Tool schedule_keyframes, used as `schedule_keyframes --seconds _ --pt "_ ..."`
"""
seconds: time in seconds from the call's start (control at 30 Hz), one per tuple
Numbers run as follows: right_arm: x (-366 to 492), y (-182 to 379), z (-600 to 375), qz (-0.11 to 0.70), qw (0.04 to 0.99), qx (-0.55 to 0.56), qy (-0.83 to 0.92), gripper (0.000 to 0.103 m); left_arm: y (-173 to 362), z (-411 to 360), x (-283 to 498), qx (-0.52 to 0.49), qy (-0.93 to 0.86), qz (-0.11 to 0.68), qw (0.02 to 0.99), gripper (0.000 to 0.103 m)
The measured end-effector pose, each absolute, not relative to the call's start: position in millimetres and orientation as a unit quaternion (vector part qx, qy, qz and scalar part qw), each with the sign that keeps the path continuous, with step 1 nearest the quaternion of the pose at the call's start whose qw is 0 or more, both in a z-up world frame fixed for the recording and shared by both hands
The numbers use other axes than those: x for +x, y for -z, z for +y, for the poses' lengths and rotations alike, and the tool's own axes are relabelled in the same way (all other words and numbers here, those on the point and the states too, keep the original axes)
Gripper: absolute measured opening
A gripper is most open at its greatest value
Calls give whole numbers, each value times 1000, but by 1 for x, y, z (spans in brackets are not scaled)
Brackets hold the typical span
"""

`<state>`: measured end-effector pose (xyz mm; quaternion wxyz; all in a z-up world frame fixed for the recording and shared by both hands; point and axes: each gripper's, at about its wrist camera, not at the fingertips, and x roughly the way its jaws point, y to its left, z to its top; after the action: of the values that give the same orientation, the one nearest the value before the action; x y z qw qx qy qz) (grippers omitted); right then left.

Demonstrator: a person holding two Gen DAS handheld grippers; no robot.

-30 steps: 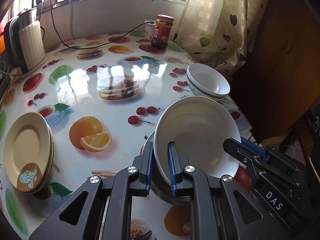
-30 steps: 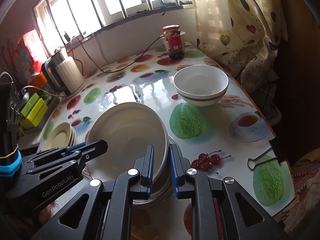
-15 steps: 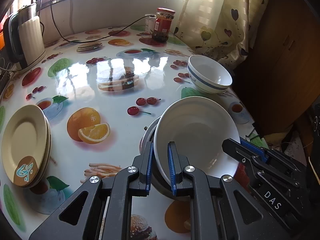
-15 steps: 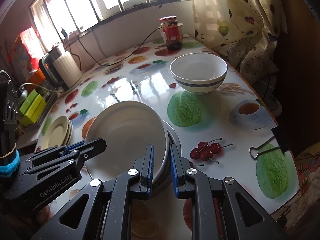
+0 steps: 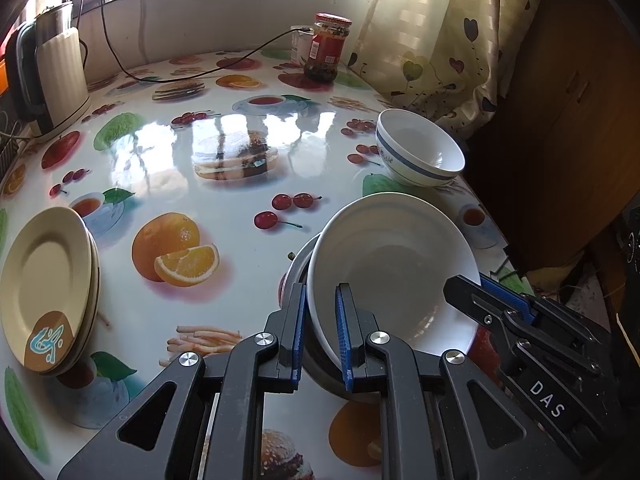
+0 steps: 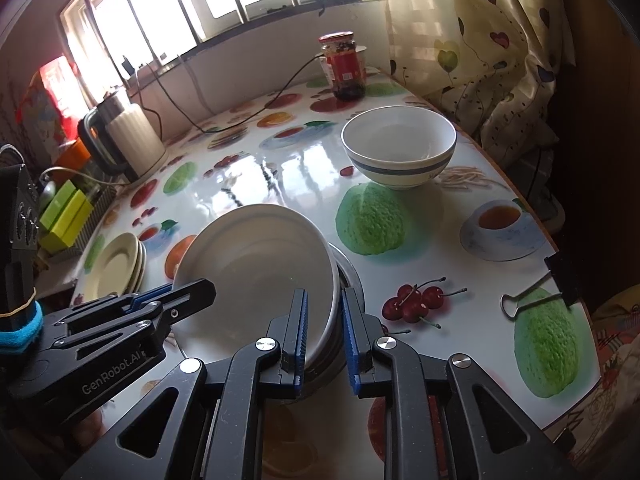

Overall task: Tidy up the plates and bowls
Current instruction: 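Lower the white bowl into the steel bowl and open the left gripper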

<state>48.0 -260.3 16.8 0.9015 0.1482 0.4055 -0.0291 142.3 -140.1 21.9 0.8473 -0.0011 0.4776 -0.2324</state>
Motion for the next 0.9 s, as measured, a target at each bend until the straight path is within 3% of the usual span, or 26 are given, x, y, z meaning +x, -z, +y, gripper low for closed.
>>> schedule_keyframes --seconds 0.9 --pt "50 -27 -262 392 907 148 32 18 -33 -135 147 -11 220 467 857 15"
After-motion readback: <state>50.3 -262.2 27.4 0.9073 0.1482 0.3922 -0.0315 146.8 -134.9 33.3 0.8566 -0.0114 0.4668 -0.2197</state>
